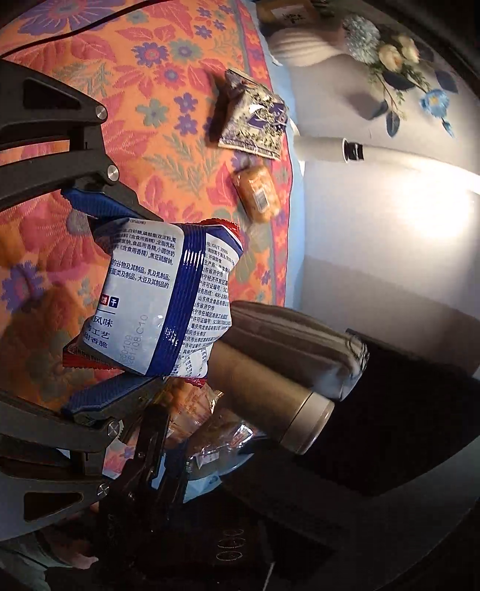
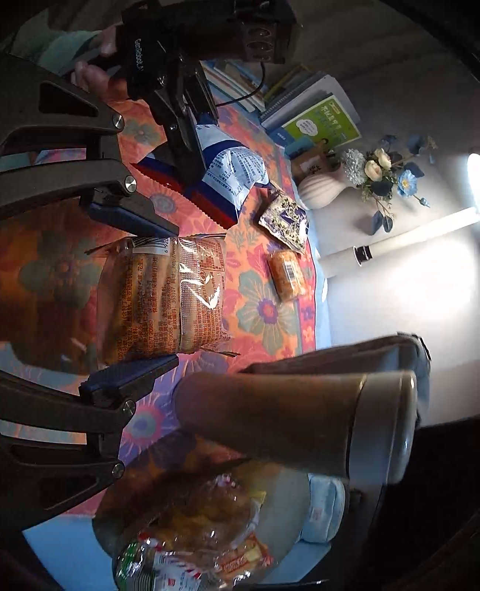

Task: Organize snacks
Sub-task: 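Carry the chip bag and bread bag over the amber glass plate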

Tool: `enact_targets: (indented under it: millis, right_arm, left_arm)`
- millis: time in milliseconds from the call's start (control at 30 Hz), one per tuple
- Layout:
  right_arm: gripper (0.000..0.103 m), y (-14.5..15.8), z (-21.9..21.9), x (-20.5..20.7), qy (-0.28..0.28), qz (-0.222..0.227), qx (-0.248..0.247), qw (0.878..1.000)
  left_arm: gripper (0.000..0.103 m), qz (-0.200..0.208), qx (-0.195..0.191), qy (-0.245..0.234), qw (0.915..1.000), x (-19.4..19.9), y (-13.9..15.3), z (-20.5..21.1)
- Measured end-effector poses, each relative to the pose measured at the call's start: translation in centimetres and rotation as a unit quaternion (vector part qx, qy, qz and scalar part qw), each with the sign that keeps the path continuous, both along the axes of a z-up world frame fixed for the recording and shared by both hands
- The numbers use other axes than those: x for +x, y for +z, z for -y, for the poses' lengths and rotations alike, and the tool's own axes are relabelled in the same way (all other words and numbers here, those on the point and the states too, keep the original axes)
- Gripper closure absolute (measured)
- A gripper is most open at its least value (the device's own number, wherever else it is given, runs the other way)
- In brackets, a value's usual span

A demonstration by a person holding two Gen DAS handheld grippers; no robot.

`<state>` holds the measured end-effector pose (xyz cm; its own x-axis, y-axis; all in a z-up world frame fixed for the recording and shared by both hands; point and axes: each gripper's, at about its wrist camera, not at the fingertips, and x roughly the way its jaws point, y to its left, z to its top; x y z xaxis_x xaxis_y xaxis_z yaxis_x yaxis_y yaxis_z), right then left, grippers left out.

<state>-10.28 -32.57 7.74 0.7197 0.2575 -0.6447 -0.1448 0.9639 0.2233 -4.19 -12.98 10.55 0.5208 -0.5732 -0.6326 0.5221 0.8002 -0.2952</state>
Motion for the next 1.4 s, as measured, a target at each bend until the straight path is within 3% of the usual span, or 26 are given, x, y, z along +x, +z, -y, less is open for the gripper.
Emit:
enact_targets:
  millis: [467,733,1033,1400]
  right_arm:
    - [0.042,4.2,10.2,-2.9,-0.11,0.057,0.006,0.992]
    - [0.042,5.2,15.5,-2.6,-0.155,0.077,0.007,0.985]
    - [0.042,6.7,21.0,1.0,-0.162,0.075,0.009,0.984]
    - [0.042,6.6,26.2,8.8,-0.121,0.0,0.036,0.992]
  left_arm:
    - [0.031,0.041,0.03,-0.1,0.9937,-2.6,4.3,11.0]
    - [0.031,0.027,0.008,-0.145,0.9891,-2.6,5.3,17.0]
    - [0.031,0.069,0.026,-0.148,0.9862,-2.9,6.5,25.1]
    - [0.031,0.078,0.072,-0.089,0.9904,0.5,5.5,31.4]
